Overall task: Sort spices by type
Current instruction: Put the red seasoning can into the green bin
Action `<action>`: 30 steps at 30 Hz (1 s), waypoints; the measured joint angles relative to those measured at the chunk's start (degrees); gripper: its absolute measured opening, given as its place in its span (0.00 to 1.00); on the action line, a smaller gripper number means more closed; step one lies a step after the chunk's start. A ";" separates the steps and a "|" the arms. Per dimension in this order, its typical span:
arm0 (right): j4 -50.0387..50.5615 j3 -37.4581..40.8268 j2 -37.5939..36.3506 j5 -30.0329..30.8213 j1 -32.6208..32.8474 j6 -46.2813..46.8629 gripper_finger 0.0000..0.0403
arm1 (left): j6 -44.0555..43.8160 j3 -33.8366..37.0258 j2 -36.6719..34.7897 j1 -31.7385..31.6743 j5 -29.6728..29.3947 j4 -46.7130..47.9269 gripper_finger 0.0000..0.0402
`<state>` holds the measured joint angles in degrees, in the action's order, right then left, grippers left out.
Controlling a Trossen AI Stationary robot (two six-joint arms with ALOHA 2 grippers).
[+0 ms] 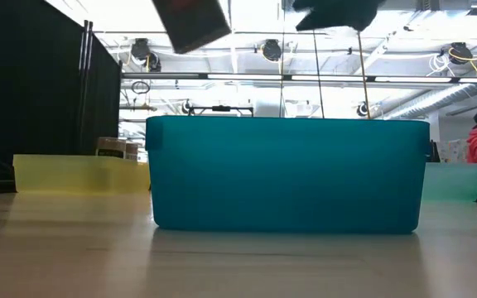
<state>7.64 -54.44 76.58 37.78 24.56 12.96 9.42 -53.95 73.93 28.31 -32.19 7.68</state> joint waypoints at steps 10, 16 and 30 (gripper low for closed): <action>-10.89 0.01 5.07 -0.78 0.57 -2.35 0.66 | 4.65 0.07 1.86 -4.96 4.74 -6.82 0.55; -18.12 -0.06 8.82 -1.83 -0.53 -9.13 0.66 | 4.50 0.07 1.84 -7.58 7.87 -10.64 0.55; -23.18 -0.34 9.48 -6.76 -3.16 -16.10 0.63 | 4.57 0.13 3.92 -8.43 10.56 -14.01 0.56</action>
<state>-15.54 -54.78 86.06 31.01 21.40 -3.14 13.99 -53.82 77.85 19.88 -21.63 -6.32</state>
